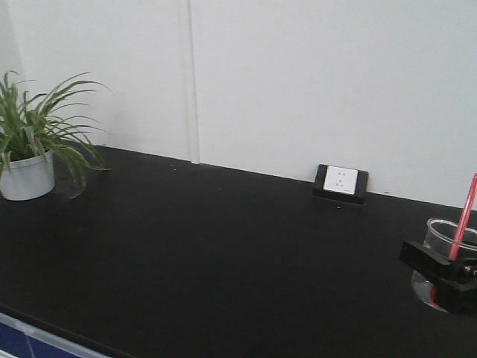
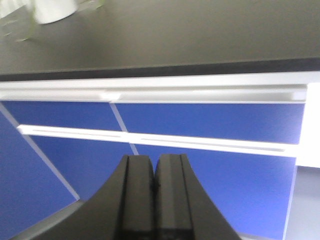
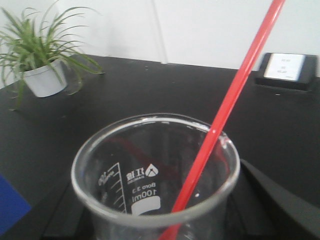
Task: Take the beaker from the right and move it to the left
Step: 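Drive the base to the counter with white bins, holding the beaker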
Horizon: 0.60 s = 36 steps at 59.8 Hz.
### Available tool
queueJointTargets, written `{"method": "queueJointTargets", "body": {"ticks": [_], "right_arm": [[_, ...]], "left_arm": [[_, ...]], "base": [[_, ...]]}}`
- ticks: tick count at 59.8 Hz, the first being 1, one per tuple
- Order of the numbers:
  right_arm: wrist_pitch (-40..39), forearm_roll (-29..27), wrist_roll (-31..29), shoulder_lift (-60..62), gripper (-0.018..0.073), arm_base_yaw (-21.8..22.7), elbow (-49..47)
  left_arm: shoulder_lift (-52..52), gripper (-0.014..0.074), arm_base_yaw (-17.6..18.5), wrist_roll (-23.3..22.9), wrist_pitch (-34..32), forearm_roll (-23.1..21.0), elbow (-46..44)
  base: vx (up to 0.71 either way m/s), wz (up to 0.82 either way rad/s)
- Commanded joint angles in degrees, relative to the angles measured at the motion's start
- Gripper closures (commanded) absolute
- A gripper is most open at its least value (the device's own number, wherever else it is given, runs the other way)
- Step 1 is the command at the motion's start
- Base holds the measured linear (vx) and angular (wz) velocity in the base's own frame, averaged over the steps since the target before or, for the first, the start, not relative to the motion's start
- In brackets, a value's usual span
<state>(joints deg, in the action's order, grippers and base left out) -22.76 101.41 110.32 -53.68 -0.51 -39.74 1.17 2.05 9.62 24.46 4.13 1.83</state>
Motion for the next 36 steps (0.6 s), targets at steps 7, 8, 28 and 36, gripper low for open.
{"method": "queueJointTargets", "body": {"ticks": [7,8,28,36], "right_arm": [[0.82,1.71,-0.14,0.58,0.0561,0.16,-1.77],[0.82,1.71,-0.14,0.58,0.0561,0.16,-1.77],[0.82,1.71,-0.14,0.58,0.0561,0.16,-1.77],[0.82,1.71,-0.14,0.58,0.0561,0.16,-1.77]], "left_arm": [[0.36,0.0603,0.36,-0.06,-4.4,0.01,1.06],[0.36,0.0603,0.36,-0.06,-4.4,0.01,1.06],[0.36,0.0603,0.36,-0.06,-4.4,0.01,1.06],[0.36,0.0603,0.36,-0.06,-4.4,0.01,1.06]], "base": [[-0.03,0.41],[-0.01,0.45],[0.01,0.56],[0.02,0.65]]}}
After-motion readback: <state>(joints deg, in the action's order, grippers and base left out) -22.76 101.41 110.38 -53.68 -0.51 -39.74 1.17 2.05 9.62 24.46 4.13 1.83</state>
